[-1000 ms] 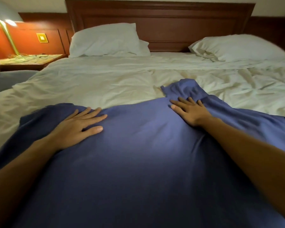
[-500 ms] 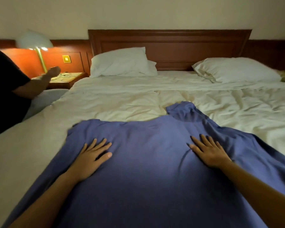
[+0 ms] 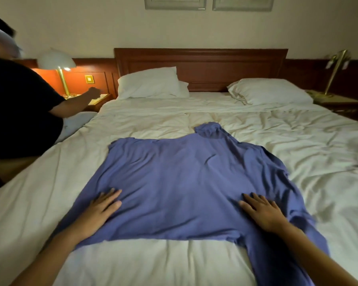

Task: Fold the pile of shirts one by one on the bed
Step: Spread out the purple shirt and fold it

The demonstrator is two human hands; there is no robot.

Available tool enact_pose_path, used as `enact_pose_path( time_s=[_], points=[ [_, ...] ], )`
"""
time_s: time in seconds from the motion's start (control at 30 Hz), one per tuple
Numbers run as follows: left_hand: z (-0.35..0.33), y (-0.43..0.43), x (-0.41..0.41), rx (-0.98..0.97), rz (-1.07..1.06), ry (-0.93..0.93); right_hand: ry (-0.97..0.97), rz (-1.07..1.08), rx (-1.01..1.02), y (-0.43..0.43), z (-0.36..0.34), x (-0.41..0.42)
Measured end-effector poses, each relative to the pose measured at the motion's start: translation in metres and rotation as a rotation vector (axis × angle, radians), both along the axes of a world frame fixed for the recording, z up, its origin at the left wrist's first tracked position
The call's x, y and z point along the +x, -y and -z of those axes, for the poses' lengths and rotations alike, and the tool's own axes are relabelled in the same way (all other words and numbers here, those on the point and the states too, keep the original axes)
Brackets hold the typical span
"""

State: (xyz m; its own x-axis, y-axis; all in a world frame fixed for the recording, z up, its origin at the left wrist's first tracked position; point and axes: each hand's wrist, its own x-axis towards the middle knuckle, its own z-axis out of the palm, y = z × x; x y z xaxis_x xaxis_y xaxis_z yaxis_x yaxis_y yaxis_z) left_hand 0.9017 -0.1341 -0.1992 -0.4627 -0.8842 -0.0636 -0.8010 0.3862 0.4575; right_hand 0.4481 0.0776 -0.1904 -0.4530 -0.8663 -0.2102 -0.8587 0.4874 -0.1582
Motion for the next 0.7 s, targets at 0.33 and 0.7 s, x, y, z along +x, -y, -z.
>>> enact_pose_path(
  time_s=[0.33,0.7],
  points=[
    [-0.018,-0.062,0.032,-0.116,0.233,-0.105,-0.24,-0.327,-0.078,-0.101,-0.009,0.056],
    [-0.041,-0.06,0.045,-0.435,0.201,-0.277,0.043,-0.081,-0.631,-0.1,-0.055,0.047]
  ],
)
